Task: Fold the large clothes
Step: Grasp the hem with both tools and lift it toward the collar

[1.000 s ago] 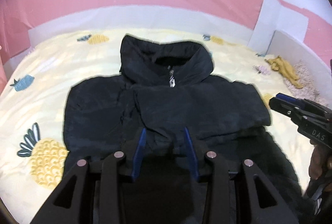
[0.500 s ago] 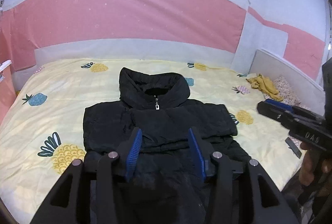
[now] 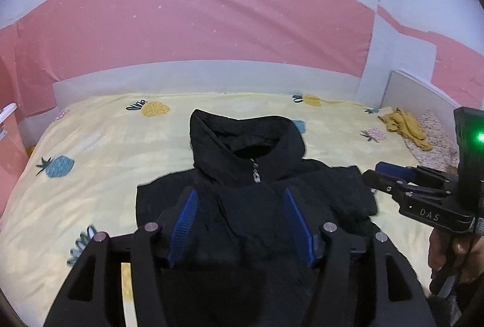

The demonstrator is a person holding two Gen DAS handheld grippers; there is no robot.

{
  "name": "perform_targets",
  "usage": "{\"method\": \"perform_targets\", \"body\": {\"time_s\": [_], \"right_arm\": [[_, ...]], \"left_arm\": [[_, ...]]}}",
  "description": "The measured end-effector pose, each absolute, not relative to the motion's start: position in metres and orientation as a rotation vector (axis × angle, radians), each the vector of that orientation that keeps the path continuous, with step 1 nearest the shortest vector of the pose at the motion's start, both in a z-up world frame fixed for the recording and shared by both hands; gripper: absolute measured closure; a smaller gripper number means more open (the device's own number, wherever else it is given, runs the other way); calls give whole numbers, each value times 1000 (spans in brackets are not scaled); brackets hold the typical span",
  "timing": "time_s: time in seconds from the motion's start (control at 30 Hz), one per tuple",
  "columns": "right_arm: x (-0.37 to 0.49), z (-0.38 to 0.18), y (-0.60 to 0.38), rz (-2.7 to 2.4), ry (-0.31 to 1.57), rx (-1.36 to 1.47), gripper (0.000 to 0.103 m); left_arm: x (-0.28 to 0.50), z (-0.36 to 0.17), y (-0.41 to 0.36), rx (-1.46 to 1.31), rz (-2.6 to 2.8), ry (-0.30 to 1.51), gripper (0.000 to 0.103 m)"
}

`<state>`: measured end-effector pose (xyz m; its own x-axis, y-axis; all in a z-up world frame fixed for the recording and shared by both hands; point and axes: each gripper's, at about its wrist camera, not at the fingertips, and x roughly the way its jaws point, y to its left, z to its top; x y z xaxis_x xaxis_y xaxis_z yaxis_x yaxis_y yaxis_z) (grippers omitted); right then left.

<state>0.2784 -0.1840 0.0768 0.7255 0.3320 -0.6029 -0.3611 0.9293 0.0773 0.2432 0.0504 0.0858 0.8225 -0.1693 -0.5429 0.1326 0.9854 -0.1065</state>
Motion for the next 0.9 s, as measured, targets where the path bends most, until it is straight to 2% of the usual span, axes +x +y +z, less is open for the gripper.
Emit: {"method": "perform_targets", "body": {"time_s": [0.5,0.83,0.87,0.9], "right_arm": [[516,8,-197,311,810,-52,61],[614,-30,-187,312,896,-3,61],[619,-33,-184,316,909,-12,61],[621,-34,-182,312,918,-26,67]], "left_arm": [[501,4,70,-48,-38,770,40],[603,-55,73,-118,-12,889,40],[608,-58,69,-108,-7,902,41],[610,-59,67,-104,-9,896,55]]}}
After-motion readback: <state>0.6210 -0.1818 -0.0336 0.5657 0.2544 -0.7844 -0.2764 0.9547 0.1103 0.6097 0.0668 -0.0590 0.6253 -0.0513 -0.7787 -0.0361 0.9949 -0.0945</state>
